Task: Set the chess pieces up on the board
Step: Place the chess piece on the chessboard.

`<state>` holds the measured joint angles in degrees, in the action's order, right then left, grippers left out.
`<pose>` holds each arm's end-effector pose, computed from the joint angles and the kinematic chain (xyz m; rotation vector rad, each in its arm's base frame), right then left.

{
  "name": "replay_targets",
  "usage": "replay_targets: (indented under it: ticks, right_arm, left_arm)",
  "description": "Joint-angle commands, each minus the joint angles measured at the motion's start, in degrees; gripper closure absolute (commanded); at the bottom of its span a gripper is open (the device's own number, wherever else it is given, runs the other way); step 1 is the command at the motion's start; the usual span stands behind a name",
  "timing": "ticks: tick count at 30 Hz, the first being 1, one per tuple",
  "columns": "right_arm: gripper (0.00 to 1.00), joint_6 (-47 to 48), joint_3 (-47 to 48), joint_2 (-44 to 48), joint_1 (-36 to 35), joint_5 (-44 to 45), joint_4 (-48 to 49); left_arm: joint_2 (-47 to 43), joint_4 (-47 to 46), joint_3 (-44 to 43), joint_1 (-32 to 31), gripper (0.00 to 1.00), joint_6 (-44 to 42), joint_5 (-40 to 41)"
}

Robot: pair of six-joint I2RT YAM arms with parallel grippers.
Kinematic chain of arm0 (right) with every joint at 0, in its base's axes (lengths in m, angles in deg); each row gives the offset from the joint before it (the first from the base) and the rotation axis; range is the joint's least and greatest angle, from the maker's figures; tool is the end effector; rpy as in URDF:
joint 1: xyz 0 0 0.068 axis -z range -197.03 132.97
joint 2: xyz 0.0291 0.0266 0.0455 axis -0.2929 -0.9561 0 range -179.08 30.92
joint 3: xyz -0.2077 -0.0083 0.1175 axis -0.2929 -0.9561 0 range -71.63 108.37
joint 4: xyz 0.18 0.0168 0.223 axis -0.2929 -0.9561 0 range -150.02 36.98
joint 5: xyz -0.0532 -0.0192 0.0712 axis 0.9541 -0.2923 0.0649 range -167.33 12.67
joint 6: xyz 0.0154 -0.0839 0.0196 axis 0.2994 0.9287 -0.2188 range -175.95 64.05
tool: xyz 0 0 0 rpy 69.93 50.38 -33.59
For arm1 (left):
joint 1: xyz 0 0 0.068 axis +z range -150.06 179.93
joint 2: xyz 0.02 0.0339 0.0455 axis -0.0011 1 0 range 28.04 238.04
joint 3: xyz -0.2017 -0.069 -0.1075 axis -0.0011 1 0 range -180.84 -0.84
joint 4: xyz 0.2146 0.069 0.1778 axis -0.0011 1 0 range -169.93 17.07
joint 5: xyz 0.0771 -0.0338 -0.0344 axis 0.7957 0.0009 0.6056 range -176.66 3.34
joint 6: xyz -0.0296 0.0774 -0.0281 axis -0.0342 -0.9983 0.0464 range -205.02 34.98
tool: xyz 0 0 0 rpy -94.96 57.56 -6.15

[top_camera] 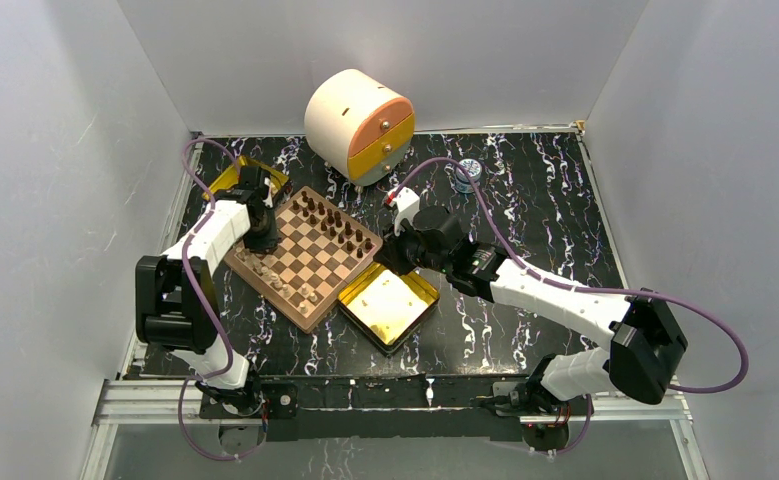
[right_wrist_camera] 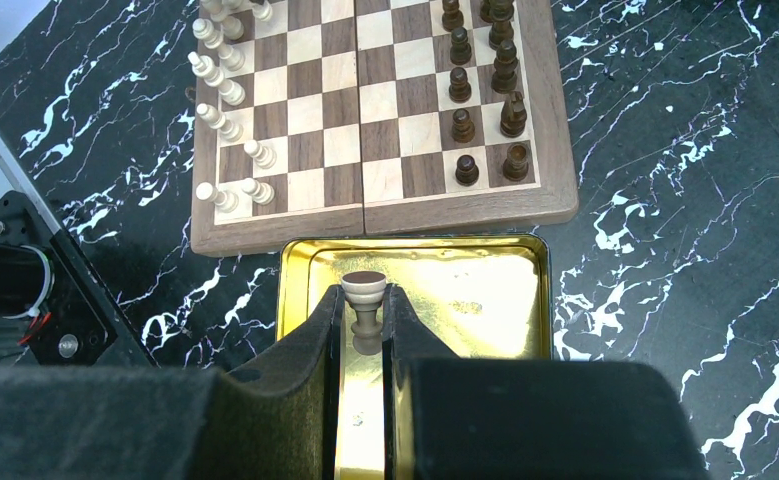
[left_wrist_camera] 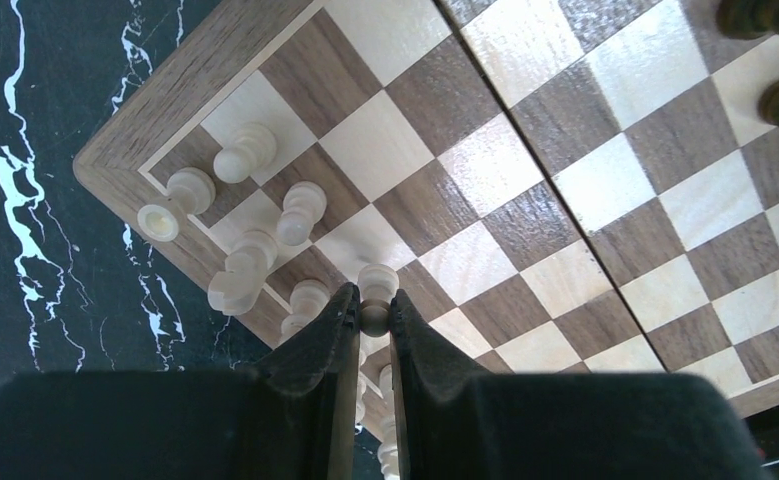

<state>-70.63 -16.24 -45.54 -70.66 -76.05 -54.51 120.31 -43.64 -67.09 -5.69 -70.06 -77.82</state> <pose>0.2279 0.3066 0.2358 -0.6667 1.9314 0.7465 0.3694 -0.0244 0.1430 -0.2648 2.6253 0.0844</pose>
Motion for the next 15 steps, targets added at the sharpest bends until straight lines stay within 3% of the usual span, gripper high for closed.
replay_targets:
  ticks: [1,15]
  right_arm:
    - [0.91,0.53,2.82,-0.06,0.19,-0.33,2.64]
    - [0.91,0.53,2.52,0.18,0.19,-0.22,2.8]
  left_arm:
    - [-1.3,0.04,1.07,1.03,0.98,-1.06,0.58]
    - [-0.27,-1.66,2.13,1.67,0.98,-1.27,-0.38]
